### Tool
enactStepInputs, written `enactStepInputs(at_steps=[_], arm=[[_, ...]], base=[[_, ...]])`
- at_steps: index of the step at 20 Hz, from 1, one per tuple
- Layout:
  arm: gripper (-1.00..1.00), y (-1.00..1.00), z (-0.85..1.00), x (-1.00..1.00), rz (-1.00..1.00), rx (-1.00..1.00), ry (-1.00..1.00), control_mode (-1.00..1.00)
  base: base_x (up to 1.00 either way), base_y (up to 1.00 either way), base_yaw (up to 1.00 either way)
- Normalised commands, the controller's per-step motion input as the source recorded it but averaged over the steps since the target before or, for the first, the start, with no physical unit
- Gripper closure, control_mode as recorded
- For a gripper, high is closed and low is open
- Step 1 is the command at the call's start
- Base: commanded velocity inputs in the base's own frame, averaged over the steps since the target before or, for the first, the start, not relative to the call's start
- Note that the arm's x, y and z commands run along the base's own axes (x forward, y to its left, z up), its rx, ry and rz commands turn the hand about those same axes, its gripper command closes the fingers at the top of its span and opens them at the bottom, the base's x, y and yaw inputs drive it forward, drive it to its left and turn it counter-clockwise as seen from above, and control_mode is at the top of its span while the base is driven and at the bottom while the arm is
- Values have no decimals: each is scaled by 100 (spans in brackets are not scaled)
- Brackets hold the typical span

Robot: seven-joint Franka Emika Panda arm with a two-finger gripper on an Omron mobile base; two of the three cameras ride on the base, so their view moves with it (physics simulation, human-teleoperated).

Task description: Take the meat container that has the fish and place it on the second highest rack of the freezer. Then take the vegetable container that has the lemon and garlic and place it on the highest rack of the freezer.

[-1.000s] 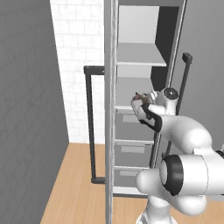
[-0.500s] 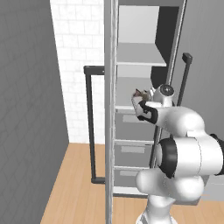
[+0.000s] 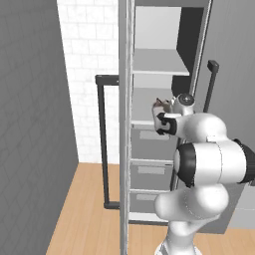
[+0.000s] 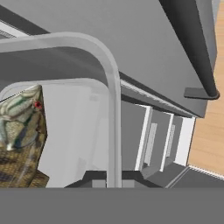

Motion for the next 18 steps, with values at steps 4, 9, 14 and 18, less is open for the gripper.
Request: enactStepInputs(at_steps=[4,9,14,18], arm=[[100,-13,0,31,-5,2,0,-100],[100,-7,0,40,-2,3,0,-100],[100,0,0,40,0,2,0,-100],[100,-2,0,38,0,0,0,-100]], base=[[0,0,0],[0,0,0],[0,0,0],[0,0,0]])
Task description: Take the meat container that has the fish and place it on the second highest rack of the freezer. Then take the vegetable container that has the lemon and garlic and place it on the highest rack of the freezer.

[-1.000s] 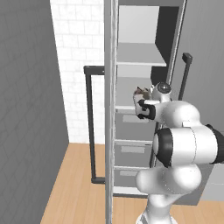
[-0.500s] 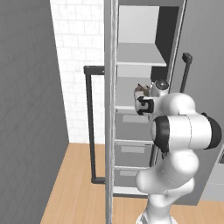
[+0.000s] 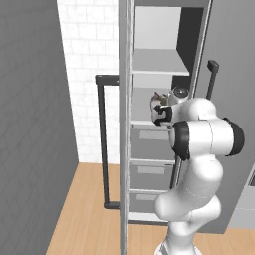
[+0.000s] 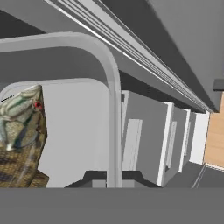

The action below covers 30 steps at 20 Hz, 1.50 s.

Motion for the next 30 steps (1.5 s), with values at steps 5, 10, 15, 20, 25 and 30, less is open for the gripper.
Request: enactStepInputs(at_steps=[5,10,15,20,25,30], arm=[[100,-9,-8,32,0,0,0,-100],[100,-13,-21,29,-1,0,1,-100],[100,-4,-18,35,0,0,1,-100],[100,-3,-17,36,0,0,2,-100],[100,-2,-16,38,0,0,3,-100],[100,-3,-17,40,0,0,1,-100]], base=[[0,0,0],[0,0,0],[0,0,0],[0,0,0],[0,0,0],[0,0,0]])
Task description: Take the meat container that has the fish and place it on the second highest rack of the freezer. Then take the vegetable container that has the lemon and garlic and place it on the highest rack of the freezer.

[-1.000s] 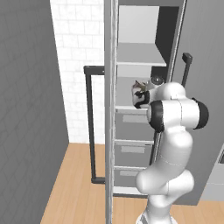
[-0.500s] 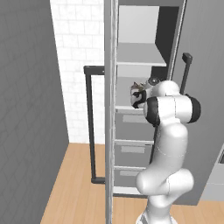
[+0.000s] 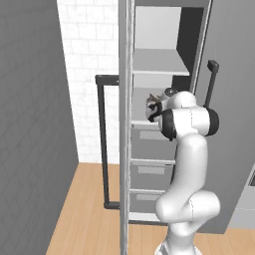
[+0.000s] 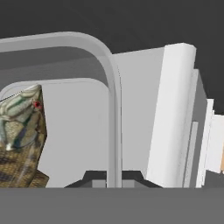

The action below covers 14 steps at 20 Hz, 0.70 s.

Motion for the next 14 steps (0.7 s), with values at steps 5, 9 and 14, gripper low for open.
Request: enactStepInputs(at_steps=[5,9,14], arm=[[100,-9,-18,37,0,0,0,-100],[100,-18,-19,32,0,0,0,-100],[100,-15,-14,31,0,0,0,-100]], base=[[0,0,0],[0,0,0],[0,0,0]])
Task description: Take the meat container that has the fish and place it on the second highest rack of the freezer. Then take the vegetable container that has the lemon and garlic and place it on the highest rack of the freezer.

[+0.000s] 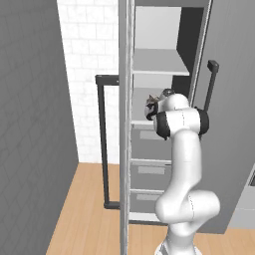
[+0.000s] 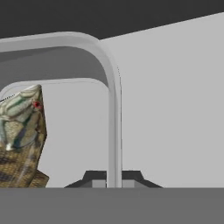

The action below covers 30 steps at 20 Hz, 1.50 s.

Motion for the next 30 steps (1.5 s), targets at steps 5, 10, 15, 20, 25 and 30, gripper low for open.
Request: enactStepInputs(at_steps=[5,10,15,20,25,30], arm=[[100,-11,-7,38,0,0,0,-100],[-100,-3,-19,24,0,0,0,-100],[-100,1,-80,0,0,-1,-28,-100],[-100,1,-44,-10,0,0,-18,-100],[-100,0,-2,-68,-1,0,-5,-100],[-100,7,12,-98,0,0,0,-100]], base=[[0,0,0],[0,0,0],[0,0,0],[0,0,0],[0,0,0],[0,0,0]])
